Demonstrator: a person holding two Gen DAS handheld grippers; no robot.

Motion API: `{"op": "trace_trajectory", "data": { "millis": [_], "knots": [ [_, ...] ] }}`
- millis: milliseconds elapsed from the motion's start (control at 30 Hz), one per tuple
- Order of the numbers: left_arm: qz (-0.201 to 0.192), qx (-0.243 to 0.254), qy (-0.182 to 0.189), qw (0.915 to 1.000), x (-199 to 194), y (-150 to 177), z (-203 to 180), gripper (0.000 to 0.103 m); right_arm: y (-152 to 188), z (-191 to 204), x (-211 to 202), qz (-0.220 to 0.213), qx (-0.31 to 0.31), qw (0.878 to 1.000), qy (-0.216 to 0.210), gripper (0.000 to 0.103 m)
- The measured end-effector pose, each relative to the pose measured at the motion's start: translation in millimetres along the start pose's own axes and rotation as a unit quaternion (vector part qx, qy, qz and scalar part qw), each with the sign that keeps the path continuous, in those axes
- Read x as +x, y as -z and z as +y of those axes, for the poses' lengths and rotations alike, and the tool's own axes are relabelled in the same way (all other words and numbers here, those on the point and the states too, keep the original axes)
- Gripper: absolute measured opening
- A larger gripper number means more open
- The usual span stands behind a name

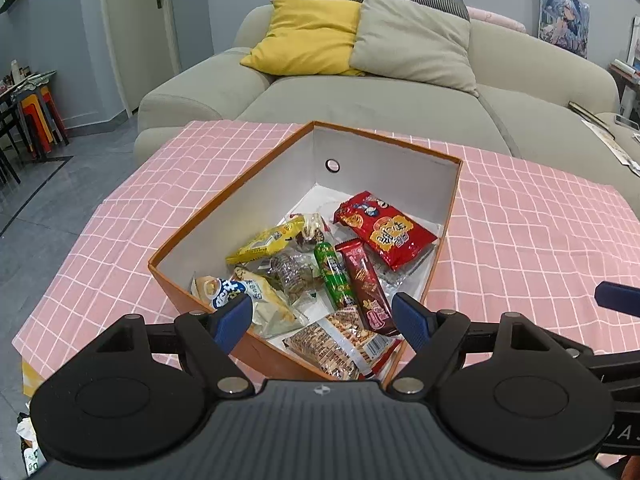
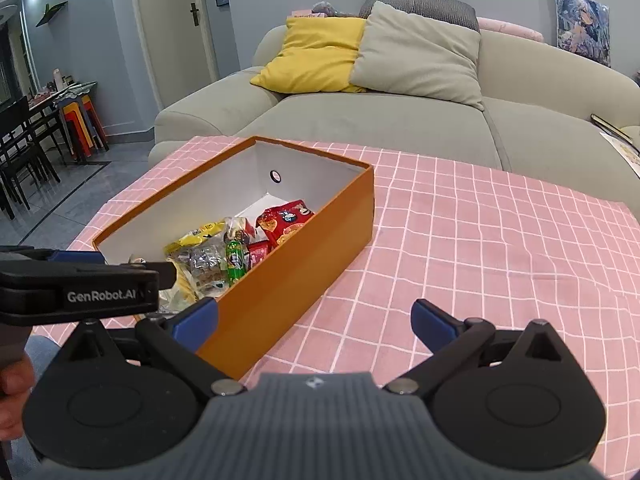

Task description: Organize snacks

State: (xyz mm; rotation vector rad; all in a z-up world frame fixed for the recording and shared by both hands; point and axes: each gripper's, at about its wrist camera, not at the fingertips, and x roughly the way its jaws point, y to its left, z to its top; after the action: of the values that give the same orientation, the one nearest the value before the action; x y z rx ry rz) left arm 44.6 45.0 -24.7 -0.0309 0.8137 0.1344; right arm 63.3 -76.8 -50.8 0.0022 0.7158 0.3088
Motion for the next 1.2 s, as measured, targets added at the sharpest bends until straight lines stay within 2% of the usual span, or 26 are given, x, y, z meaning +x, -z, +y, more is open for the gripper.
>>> {"op": "trace_trajectory", "data": {
  "millis": [367, 1200],
  "knots": [
    [0.009, -0.005, -0.004, 0.9999, 0.6, -0.5, 3.0, 0.093, -0.5, 2.6, -1.8, -0.004, -0.006, 1.0, -0.006, 0.099],
    [0.014, -0.003, -0.009, 0.9999, 1.4, -1.7, 6.8, 0.093, -0.3, -2.8, 0.0, -0.006, -0.016, 1.0, 0.013, 0.099]
  ]
}}
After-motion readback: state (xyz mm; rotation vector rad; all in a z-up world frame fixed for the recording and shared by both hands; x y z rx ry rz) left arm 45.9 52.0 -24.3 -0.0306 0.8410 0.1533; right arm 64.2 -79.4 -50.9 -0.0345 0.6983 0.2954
